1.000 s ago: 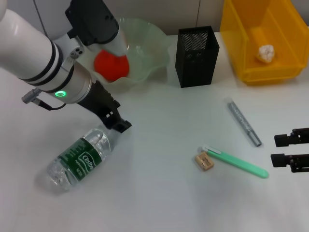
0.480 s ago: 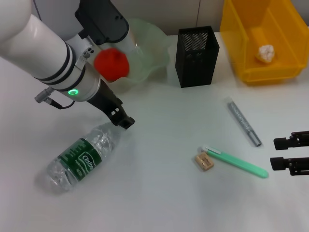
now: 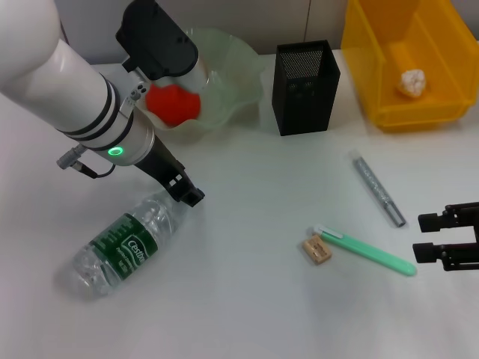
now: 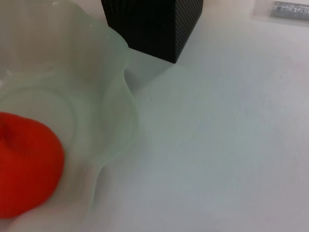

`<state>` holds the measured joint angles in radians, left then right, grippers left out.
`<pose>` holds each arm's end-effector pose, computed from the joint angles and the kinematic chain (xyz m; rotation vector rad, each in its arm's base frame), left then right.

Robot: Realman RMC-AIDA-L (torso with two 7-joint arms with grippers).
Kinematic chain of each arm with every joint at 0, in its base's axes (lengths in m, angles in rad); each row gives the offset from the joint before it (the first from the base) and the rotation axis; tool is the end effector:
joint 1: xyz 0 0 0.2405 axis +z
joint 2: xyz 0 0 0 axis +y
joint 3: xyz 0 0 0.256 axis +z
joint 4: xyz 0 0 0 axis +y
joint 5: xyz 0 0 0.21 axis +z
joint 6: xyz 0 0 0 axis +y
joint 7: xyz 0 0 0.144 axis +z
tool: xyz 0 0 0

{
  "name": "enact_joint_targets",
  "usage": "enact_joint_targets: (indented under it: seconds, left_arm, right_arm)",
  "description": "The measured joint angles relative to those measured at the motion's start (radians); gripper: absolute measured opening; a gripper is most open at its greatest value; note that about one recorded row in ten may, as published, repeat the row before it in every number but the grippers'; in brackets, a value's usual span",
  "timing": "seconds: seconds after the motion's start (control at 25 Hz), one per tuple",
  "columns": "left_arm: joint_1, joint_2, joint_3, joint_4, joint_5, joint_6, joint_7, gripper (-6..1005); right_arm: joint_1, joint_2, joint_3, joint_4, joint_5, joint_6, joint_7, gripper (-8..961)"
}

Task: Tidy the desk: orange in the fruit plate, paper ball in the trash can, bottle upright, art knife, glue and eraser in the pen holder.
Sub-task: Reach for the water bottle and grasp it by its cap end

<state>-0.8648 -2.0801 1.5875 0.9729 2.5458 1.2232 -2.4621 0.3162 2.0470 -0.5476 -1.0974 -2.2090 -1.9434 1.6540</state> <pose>-0.1413 0.3965 -0.0691 -2.6934 -0.5183 0.5545 0.3058 0.2537 0.0865 -2.7575 0.8919 0.4351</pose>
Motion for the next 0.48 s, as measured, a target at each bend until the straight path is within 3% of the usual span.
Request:
enact_joint_targets:
  seconds: [0.48]
  left_arm:
    - [-0.001,0.0,0.026,-0.034,-0.01,-0.045,0.005,580]
  right_arm:
    - [0.009,0.004,0.0,0.008,-0.014,0.011,-0.003,616]
